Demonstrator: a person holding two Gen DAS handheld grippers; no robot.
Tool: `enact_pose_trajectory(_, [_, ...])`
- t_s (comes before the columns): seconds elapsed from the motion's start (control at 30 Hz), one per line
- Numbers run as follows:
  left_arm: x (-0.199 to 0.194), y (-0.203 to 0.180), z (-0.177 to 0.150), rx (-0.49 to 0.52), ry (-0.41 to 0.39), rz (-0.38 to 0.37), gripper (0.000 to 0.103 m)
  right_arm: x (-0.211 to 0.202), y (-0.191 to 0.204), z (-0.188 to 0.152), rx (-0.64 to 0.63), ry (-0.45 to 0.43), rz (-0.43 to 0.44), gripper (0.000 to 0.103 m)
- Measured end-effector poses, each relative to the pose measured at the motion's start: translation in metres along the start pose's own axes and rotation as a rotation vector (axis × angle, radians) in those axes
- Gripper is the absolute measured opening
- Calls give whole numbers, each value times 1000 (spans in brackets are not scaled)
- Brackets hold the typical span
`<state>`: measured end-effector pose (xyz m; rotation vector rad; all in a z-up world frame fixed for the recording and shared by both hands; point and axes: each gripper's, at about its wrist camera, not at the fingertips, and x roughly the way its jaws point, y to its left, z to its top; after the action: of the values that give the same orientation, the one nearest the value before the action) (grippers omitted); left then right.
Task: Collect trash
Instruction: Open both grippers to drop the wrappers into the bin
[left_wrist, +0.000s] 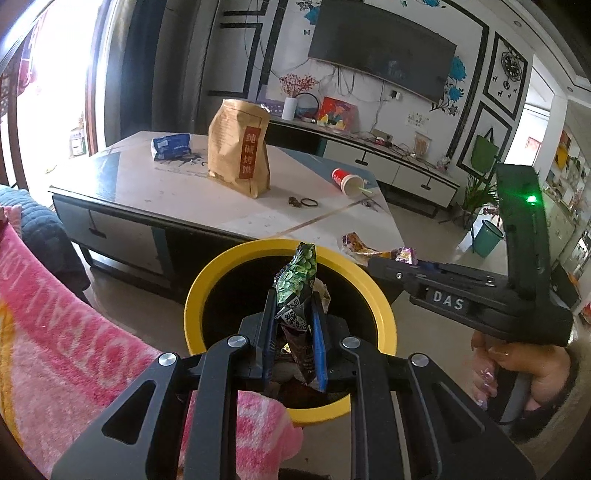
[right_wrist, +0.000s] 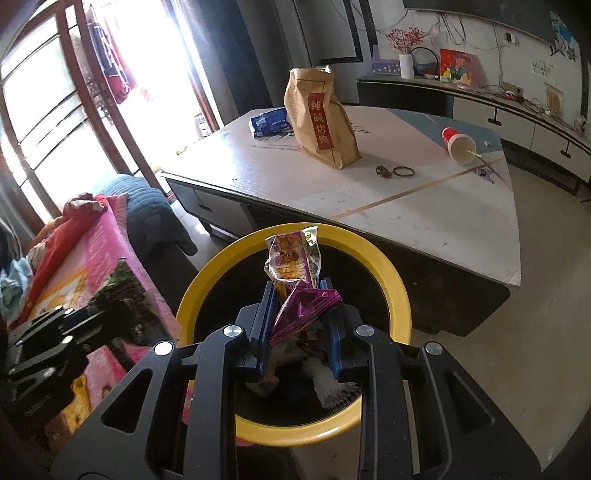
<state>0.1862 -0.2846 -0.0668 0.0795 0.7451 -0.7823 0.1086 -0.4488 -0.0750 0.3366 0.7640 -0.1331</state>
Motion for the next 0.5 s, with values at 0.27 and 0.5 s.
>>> enact_pose_trajectory(0.27, [24,4,2,-31,43,-15,22,2,-5,-1,24,5,7,21])
enact_pose_trajectory(0.5, [25,7,3,-48,49,-13,46,1,-13,0,52,-12,-3,42])
